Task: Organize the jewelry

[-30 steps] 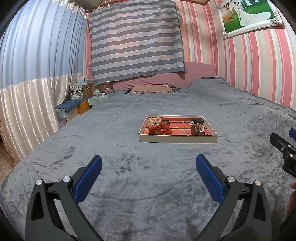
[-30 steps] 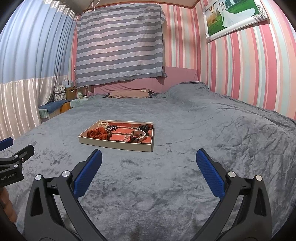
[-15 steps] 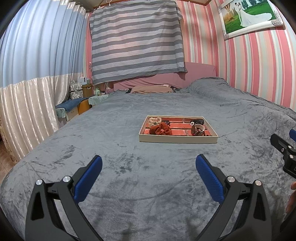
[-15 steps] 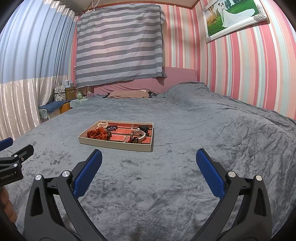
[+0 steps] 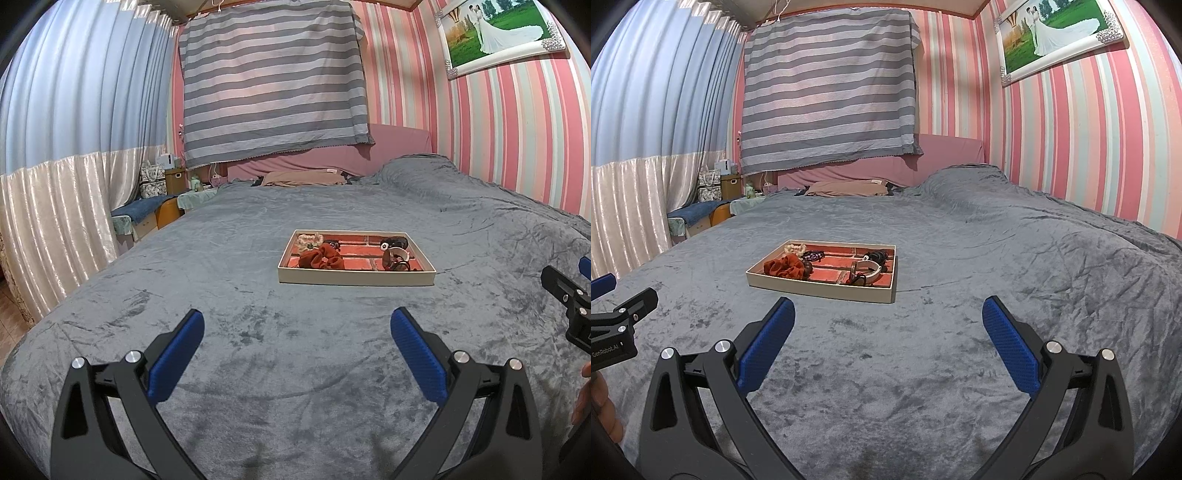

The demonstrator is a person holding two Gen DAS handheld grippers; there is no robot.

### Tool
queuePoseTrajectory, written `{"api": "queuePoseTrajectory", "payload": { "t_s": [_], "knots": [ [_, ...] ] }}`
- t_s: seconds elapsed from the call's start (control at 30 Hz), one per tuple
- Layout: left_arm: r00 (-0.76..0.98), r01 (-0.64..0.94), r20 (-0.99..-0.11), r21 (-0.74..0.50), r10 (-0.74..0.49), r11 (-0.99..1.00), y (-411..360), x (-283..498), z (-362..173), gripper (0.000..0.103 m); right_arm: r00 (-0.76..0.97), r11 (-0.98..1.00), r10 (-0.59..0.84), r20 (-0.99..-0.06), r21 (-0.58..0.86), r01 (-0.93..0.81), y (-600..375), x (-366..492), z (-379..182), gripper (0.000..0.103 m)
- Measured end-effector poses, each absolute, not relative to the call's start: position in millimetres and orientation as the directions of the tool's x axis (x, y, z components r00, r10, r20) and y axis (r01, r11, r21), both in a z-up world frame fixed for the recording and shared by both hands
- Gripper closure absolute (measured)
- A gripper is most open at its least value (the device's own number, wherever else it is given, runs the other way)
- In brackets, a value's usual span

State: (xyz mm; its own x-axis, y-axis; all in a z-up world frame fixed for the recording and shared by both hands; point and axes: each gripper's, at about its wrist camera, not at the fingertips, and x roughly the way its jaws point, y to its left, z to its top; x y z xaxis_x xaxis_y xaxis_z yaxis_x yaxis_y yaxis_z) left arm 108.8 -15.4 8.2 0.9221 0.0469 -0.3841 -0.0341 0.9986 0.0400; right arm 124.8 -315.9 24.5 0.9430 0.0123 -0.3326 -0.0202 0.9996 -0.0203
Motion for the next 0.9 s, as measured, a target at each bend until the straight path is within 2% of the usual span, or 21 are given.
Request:
{"api": "queuePoseTrajectory", "payload": {
  "t_s": [0.9],
  "knots": [
    [0.918,-0.035,-0.393,0.040,0.048,0.999,-15.7,110.7,4.8,0.004,0.944,0.999,0.007,-0.331,-0.027,-0.017,-319.2,126.5,23.8,0.004]
  ]
}}
